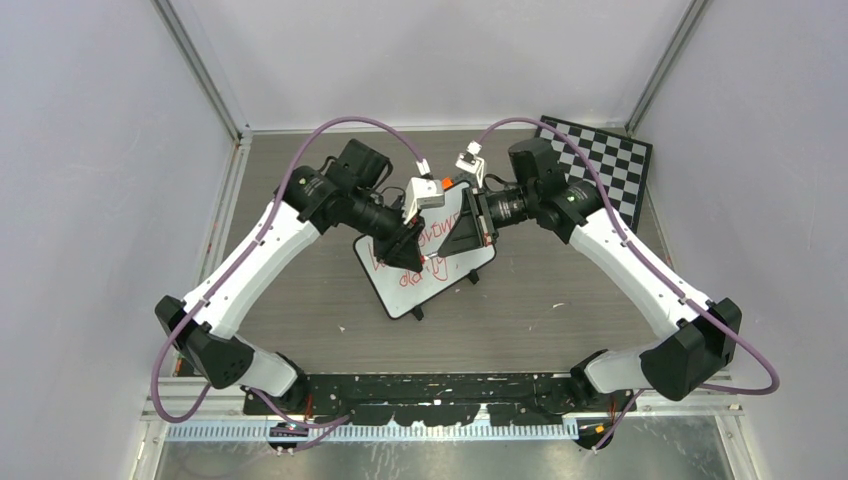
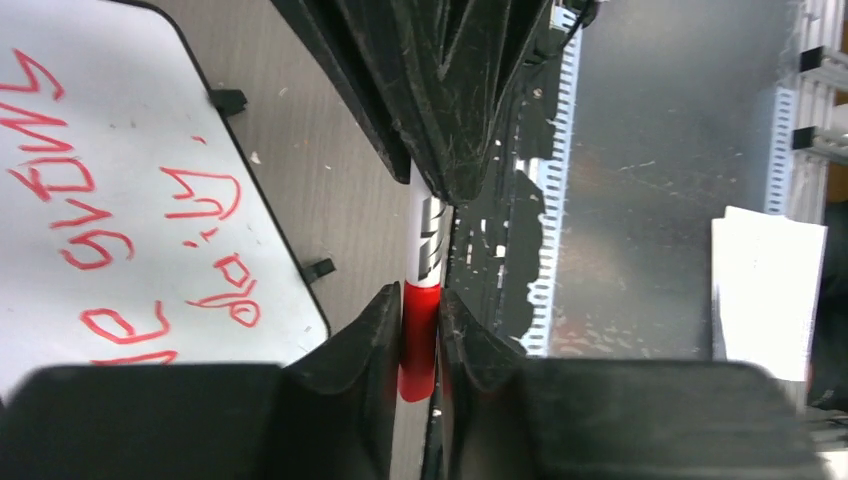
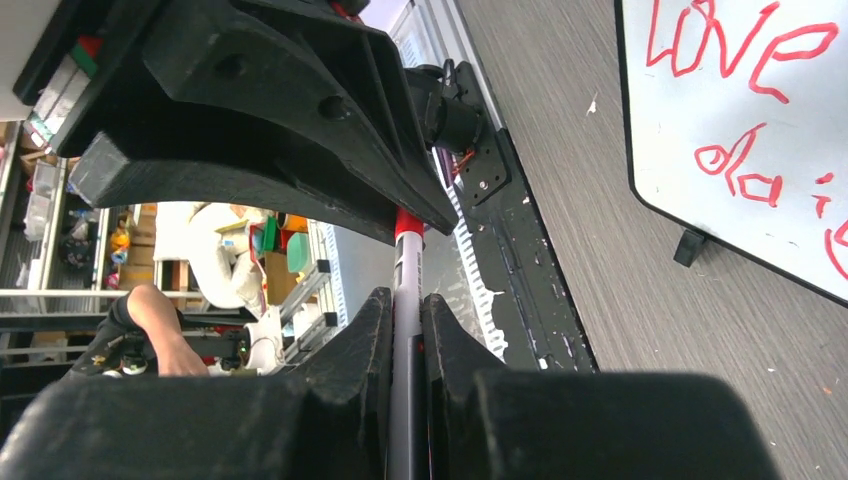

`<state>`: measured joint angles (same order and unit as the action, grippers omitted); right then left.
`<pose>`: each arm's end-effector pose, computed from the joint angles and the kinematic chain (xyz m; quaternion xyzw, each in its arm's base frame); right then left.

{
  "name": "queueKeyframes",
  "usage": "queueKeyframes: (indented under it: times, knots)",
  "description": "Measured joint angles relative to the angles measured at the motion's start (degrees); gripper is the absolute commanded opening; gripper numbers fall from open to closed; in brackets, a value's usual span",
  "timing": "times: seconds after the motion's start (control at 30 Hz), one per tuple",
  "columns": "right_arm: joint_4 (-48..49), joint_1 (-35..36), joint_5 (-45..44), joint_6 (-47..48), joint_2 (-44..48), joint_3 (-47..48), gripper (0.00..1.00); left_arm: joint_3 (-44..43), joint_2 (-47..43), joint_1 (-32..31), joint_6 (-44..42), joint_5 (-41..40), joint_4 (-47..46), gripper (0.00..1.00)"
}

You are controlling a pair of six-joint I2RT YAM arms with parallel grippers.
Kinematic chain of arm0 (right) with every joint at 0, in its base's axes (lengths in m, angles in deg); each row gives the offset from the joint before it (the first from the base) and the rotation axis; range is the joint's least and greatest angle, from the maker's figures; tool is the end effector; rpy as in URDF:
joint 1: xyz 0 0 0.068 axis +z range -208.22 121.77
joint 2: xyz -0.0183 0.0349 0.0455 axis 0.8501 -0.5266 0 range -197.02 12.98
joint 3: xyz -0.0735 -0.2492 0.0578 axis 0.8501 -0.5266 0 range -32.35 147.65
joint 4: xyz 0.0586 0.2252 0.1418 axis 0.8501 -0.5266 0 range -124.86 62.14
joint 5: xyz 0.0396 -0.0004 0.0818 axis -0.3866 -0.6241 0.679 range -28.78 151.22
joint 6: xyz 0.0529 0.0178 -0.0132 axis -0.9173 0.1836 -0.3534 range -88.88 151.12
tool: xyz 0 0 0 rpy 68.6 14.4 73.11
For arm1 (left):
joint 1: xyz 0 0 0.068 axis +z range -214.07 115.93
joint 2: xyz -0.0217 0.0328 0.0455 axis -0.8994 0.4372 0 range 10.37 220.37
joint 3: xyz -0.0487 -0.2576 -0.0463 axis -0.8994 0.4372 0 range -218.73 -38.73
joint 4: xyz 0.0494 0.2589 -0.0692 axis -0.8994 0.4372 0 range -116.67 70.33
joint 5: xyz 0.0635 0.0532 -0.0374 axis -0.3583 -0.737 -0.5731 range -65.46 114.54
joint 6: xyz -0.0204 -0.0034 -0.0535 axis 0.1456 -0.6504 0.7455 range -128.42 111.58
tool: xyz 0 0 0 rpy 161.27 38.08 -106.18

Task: Write a sentence on the whiteboard
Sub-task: Hold the pen cap from the whiteboard marker, then put down the whiteboard marker at the center of the board.

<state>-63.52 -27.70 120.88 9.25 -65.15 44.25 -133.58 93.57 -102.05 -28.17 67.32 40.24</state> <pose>0.2412 0.1830 0.3611 -0.2792 0.7581 0.5701 0.1495 0.2101 -0.1991 0.3942 0.5243 0.7257 -0.3877 0.2193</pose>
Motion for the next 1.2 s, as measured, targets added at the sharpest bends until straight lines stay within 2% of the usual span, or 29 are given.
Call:
queueKeyframes:
  times: [0.07, 0.1, 0.33, 0.43, 0.67, 0.77, 0.87, 0.9, 1.07, 1.2]
  knots:
    - [-0.09, 0.00, 0.20, 0.13, 0.00, 0.15, 0.00, 0.50, 0.04, -0.11, 0.72, 1.22, -0.15, 0.02]
    - [-0.20, 0.00, 0.31, 0.11, 0.00, 0.15, 0.00, 0.59, 0.04, -0.11, 0.85, 1.73, -0.09, 0.00]
    - [-0.04, 0.07, 0.20, -0.87, 0.00, 0.17, 0.00, 0.59, 0.02, -1.03, 4.48, 1.09, -0.79, 0.00]
    - [0.98, 0.24, -0.39, -2.84, 0.00, -0.50, 0.00, 0.59, -0.55, -2.91, 6.05, -3.45, -1.33, 0.00]
    - [5.25, 2.05, -2.95, -7.41, -1.86, -2.80, 0.01, 0.04, -0.90, -7.48, 6.27, -20.06, 1.09, 0.00]
    - [6.14, 2.01, -3.58, -8.04, -2.40, -2.67, 0.14, 0.04, -0.90, -7.69, 5.55, -22.05, 1.09, 0.00]
    - [5.81, 0.68, -3.43, -8.46, -2.64, -1.66, 0.37, 0.11, -1.01, -6.78, 4.81, -20.92, -0.33, 0.00]
    - [5.75, -0.28, -3.48, -8.61, -2.64, -1.14, 0.49, 0.39, -1.14, -5.92, 4.90, -19.54, -1.99, 0.00]
    - [5.92, -5.97, -3.78, -9.16, -2.62, 1.97, 0.79, 1.81, -1.27, 0.70, 6.08, -14.91, -8.15, 0.00]
    - [5.92, -11.76, -3.87, -9.40, -2.62, 4.11, 0.82, 3.26, -1.27, 8.09, 6.45, -12.11, -9.49, 0.00]
